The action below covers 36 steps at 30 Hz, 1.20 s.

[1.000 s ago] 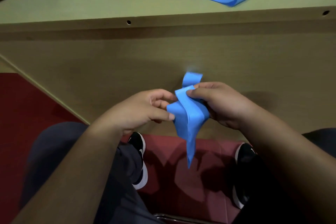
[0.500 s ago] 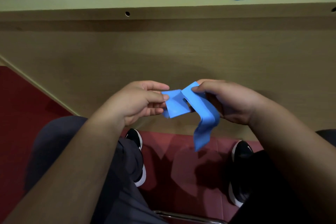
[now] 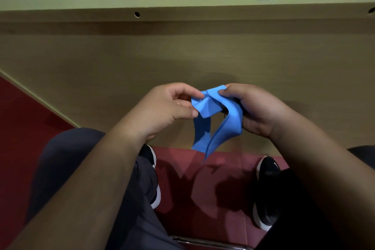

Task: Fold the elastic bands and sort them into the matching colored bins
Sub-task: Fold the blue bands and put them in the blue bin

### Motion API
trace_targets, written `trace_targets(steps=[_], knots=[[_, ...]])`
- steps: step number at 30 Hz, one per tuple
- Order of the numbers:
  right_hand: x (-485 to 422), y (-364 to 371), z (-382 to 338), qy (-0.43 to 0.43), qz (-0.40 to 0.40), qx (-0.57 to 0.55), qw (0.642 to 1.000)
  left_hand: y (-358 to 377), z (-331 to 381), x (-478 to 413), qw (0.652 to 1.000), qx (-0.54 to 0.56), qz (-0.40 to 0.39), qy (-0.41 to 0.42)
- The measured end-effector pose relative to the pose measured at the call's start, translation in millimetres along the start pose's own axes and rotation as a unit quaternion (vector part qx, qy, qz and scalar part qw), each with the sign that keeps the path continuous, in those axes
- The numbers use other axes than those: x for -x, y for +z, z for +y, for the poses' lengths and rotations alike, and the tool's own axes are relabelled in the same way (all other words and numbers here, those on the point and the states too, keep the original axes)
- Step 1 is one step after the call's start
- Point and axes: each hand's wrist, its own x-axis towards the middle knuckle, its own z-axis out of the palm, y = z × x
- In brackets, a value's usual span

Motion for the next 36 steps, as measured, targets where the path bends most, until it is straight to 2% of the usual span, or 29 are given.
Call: trace_targets(steps=[4,10,18,21,25,30,36], knots=[[-2,-3,-5,0.028,0.021,-0.043,0.998,6,-3,-4,0.997,-0.054,0.029,0.052],[0,-6,-10,0.042,0.027,-0.079,0.996,8,-5,-8,0.991,-0.092,0.076,0.061],[3,-7,-11,0.027,-0.001,-0.084,0.996,9,-3,-5,0.998,-0.015,0.060,0.010],[3,-6,-10,-0.002,0.000,-0.042,0.999,9,0,-5,0.998,-0.008,0.063,-0.003],[3,-4,-9,-0.064,0.026,0.028,0.997,7,-5,-9,0.993,0.002,0.113,-0.023],[7,-1,-7,-0.101,0.013,0.084,0.991,8,-8,-14,0.983,0.139,0.092,-0.079],[8,0,-2,-0.151,0.036,0.197,0.968,9,-7,-14,0.982,0.149,0.079,-0.082]])
